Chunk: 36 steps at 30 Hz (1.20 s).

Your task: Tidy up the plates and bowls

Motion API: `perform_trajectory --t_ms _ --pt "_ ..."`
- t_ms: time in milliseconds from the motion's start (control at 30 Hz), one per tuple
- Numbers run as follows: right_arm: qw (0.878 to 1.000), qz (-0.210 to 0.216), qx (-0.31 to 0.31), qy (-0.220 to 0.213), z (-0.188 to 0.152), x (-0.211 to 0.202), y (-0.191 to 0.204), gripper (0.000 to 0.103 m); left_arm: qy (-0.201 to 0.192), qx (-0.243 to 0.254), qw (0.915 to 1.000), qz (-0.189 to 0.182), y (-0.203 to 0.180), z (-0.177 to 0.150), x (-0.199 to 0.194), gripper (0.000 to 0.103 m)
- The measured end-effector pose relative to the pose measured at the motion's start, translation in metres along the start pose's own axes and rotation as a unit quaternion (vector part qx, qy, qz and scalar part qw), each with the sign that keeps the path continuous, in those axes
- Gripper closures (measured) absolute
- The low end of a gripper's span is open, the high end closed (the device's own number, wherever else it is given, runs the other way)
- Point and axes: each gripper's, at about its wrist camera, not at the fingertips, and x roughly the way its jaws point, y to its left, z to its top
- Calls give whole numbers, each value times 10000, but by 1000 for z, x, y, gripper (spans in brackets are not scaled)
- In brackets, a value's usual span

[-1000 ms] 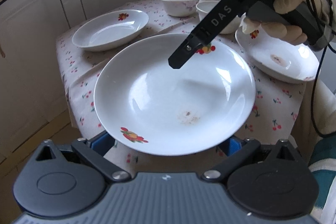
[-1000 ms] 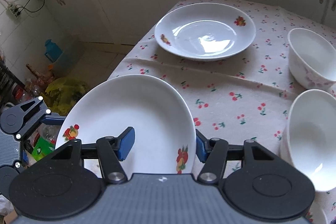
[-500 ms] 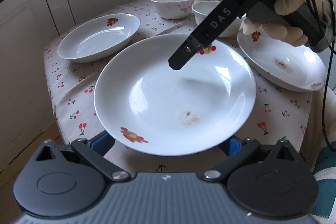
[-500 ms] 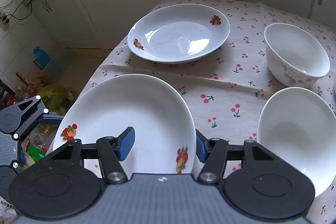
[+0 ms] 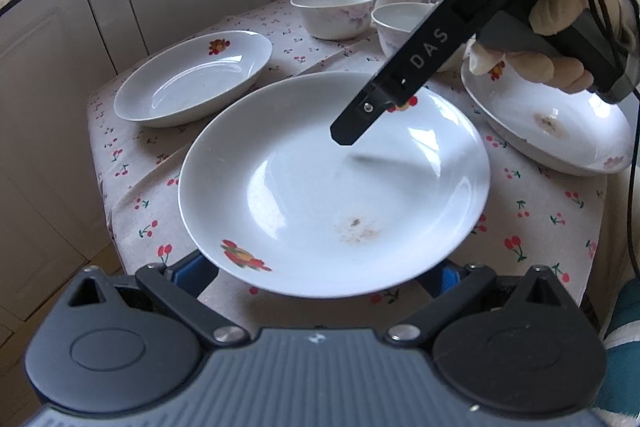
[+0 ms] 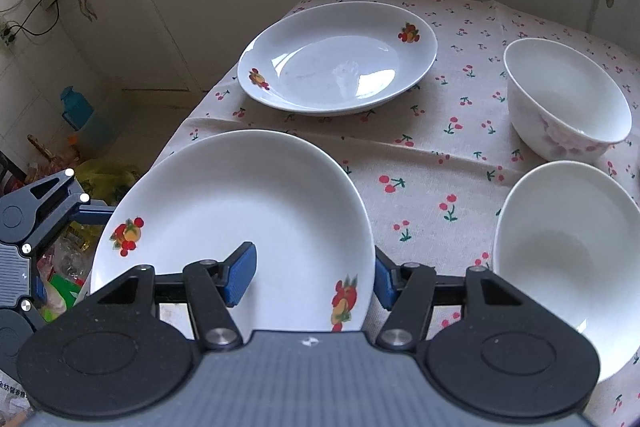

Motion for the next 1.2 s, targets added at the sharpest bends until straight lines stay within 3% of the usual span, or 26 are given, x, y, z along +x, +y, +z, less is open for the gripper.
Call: perform_trajectory --t_ms 333,500,667,833,1200 --pt "10000 4 -82 35 -1 -4 12 15 0 -27 9999 149 -4 -3 -9 1" --pt "9991 -25 -315 -266 -7 -28 24 3 -90 -184 9994 287 -9 -6 -27 1" --pt "9949 16 -654 -764 -16 -63 37 1 -275 -439 9973 520 -18 -6 -51 1" --pt "9946 130 -569 -863 -32 -89 31 0 -443 -710 9935 773 -31 -1 -74 1" --pt "9901 -469 -521 -1213 -108 -151 -8 0 -600 -1017 9886 934 -79 13 -87 1"
